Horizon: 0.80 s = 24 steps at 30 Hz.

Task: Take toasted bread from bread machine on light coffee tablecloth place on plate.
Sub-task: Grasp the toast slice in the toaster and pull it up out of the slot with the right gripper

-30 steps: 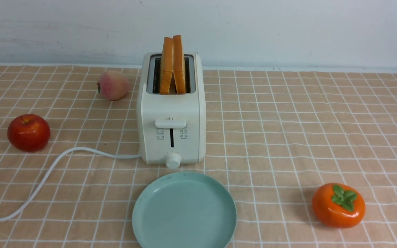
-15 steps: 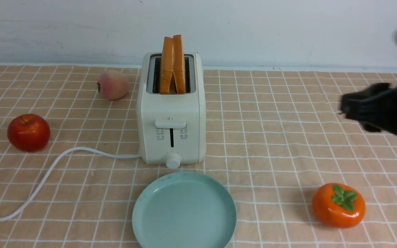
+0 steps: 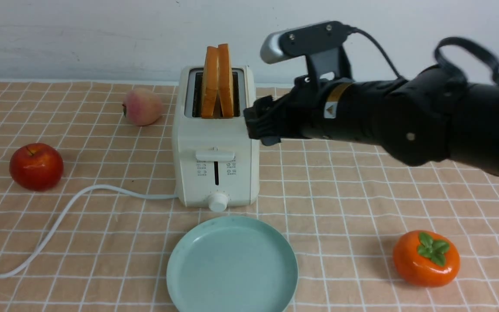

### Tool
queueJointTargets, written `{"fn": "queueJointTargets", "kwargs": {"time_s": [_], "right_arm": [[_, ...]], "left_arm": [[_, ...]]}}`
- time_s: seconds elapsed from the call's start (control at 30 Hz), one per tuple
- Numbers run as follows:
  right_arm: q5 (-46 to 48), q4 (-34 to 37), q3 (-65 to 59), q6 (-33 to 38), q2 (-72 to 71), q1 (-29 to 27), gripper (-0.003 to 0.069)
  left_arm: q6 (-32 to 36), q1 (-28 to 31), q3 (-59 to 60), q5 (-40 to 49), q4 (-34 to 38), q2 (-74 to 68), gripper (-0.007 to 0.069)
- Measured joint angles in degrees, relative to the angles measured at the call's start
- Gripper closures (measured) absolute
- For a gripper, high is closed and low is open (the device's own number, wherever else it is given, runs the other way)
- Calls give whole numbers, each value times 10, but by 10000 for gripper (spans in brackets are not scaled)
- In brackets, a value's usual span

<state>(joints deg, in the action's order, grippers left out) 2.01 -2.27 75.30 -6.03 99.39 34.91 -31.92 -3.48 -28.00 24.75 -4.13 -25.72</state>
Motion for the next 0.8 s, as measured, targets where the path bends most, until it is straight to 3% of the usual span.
{"fn": "queueJointTargets", "kwargs": {"time_s": [0.23,0.8], "right_arm": [[-147,-23,3,2,69,3,103],[-147,-27,86,36,154,-19,179]], "left_arm": [[0,0,0,0,-1,0,386],[0,0,0,0,-1,0,383]]}}
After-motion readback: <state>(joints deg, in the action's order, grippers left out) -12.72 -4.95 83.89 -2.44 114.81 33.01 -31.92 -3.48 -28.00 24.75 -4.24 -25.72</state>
